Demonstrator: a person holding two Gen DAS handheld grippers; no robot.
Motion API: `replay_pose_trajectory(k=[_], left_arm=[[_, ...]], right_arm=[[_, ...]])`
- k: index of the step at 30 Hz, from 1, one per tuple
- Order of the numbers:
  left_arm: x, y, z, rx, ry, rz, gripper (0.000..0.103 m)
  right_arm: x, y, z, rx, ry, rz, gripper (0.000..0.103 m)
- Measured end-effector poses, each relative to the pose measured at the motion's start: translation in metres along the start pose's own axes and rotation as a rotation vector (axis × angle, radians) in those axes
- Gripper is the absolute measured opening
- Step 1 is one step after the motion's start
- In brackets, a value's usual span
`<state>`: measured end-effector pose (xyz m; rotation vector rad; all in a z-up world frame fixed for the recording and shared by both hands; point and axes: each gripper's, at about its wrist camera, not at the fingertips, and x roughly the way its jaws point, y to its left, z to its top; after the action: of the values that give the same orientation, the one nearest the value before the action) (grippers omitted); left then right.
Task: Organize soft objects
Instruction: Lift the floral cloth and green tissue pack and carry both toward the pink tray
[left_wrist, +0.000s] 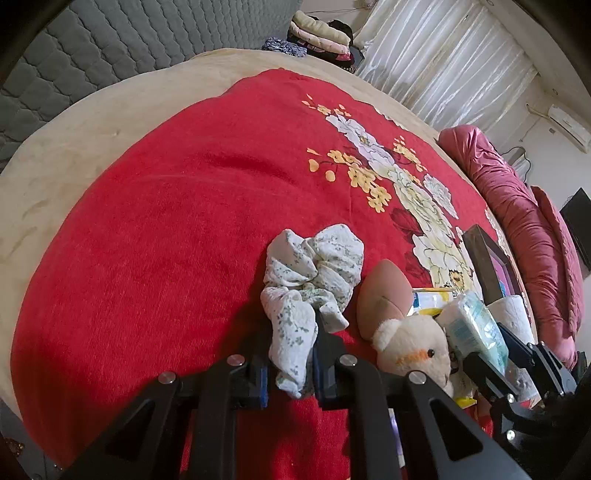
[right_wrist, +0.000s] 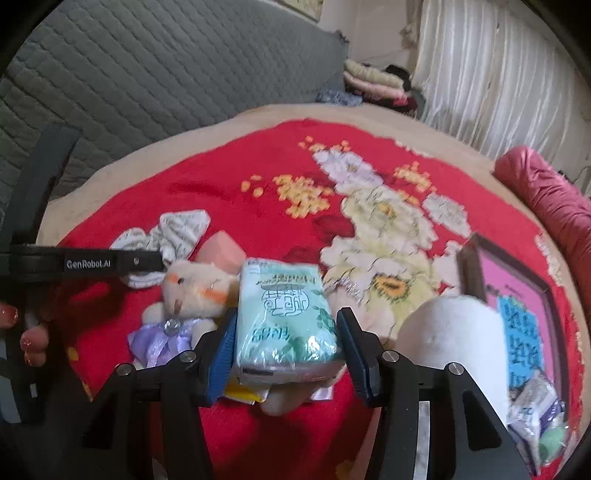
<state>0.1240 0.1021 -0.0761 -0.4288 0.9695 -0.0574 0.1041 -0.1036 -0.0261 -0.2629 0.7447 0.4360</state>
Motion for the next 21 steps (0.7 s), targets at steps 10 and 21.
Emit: replay_pose_trajectory(k=[10,21], left_arm=[[-0.001,0.002,-0.001,-0.004,0.001,-0.003,0.017],[-0.008,-0.001,0.0,0.01,-0.036,-0.007,0.016]], right_arm=[[0.023,0.004,0.001,-0.003,0.044,0.027,0.056],[0.01,-0.001,0.007,-0.002,-0.039,-0.019,0.051]])
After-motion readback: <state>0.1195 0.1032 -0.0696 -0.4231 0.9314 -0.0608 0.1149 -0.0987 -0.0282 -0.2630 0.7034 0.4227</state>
